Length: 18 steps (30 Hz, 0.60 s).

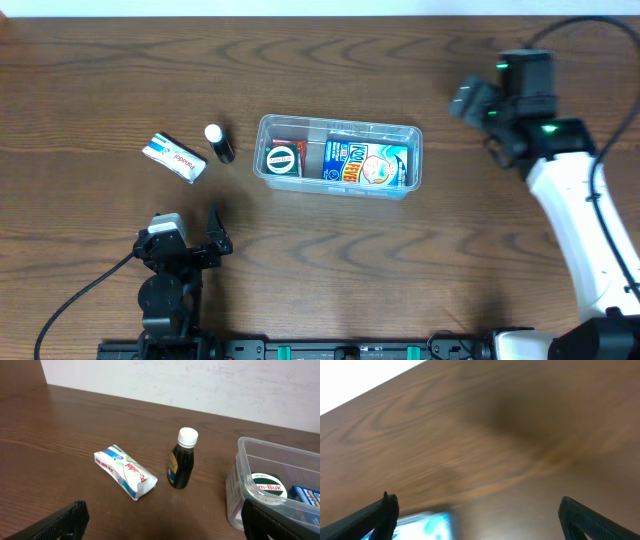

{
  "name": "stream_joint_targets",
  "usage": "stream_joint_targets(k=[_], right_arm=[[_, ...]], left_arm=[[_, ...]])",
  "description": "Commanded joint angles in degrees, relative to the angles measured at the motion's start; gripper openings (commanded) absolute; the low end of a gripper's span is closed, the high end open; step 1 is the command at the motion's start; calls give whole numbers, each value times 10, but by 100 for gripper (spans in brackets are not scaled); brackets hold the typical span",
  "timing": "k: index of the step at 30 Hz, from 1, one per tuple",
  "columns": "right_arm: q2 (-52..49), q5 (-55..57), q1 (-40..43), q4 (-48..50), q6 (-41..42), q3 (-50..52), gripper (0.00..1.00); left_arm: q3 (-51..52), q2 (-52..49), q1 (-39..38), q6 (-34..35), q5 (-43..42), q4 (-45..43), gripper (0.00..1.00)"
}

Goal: Pack container
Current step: 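Carry the green tin with the right gripper into the container and release, then reach the left gripper to the white Panadol box and grasp it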

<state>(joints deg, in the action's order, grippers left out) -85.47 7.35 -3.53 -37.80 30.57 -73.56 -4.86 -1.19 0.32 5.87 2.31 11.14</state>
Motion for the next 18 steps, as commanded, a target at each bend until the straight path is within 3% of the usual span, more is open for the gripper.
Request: stream_joint_targets(k=[1,8,16,18], right_arm=[[11,4,56,-12,9,-5,99],[11,2,143,-45,9,-5,99],[11,2,156,-56,9,-5,99],[11,1,156,-56,9,-5,99]], left_arm=[[9,-2,3,-7,-3,20,98],[9,-2,3,-7,-2,17,98],[9,-2,3,-10,-1,16,98],[9,-2,3,-38,4,2,98]])
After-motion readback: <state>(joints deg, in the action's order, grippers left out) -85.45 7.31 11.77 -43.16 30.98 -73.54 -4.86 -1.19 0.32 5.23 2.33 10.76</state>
